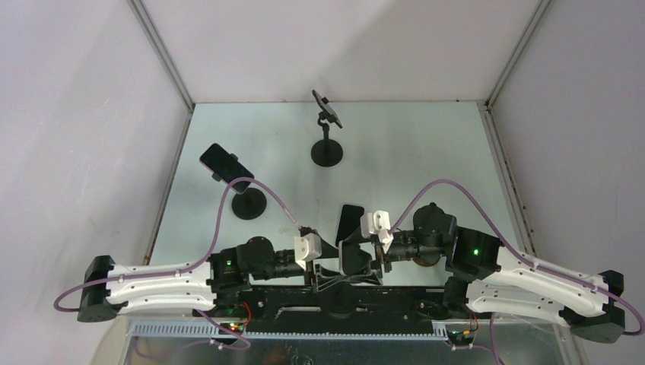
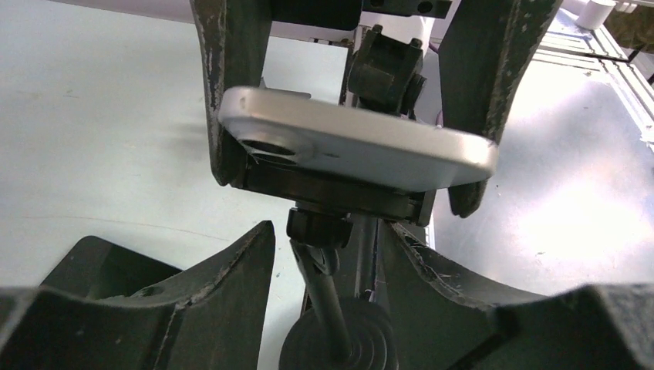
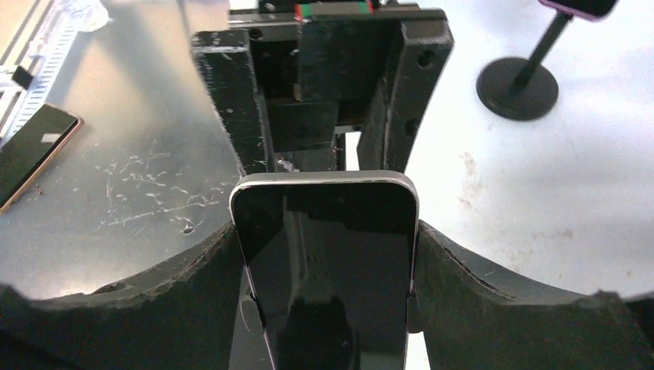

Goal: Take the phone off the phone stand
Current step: Adjust the phone stand with the phone.

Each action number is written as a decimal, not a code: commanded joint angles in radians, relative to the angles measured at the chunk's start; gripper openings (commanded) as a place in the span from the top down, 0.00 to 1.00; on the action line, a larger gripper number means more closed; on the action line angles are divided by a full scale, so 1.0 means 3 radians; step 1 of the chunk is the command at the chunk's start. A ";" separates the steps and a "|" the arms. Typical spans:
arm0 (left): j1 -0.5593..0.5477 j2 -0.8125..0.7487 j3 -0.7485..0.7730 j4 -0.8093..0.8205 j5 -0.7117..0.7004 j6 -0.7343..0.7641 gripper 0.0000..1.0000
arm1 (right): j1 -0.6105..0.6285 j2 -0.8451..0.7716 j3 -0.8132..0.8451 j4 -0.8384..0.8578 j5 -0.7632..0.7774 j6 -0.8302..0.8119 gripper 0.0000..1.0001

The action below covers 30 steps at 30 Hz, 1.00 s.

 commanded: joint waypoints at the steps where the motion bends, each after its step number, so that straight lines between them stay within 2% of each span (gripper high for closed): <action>1: -0.0012 -0.0017 0.0062 0.0150 0.0166 0.0107 0.41 | 0.0011 -0.0056 0.0094 0.0611 -0.0441 -0.0258 1.00; 11: -0.0014 0.0093 0.0069 0.0221 0.0237 0.0116 0.46 | 0.0015 -0.0014 0.0094 0.0575 -0.0662 -0.0288 1.00; 17: -0.0012 0.0188 0.0143 0.0162 0.0256 0.0124 0.51 | 0.0035 0.0037 0.0094 0.0648 -0.0617 -0.0243 1.00; 21: -0.0012 0.0261 0.0185 0.0119 0.0271 0.0102 0.63 | 0.0041 0.0050 0.0094 0.0669 -0.0621 -0.0242 1.00; 23: -0.0013 0.0281 0.0211 0.0096 0.0258 0.0096 0.76 | 0.0046 0.0055 0.0094 0.0662 -0.0629 -0.0245 1.00; 25: -0.0013 0.0290 0.0237 0.0070 0.0238 0.0090 0.97 | 0.0051 0.0056 0.0094 0.0631 -0.0610 -0.0247 1.00; 26: -0.0013 0.0293 0.0245 0.0053 0.0212 0.0090 0.98 | 0.0051 0.0054 0.0094 0.0614 -0.0594 -0.0247 1.00; 28: -0.0012 0.0278 0.0233 0.0057 0.0159 0.0079 1.00 | 0.0051 0.0041 0.0096 0.0553 -0.0513 -0.0233 0.91; 29: -0.0012 0.0257 0.0224 0.0070 0.0144 0.0075 1.00 | 0.0058 0.0028 0.0095 0.0501 -0.0436 -0.0225 0.76; 30: -0.0012 0.0243 0.0211 0.0069 0.0107 0.0071 1.00 | 0.0056 0.0022 0.0096 0.0472 -0.0366 -0.0204 0.69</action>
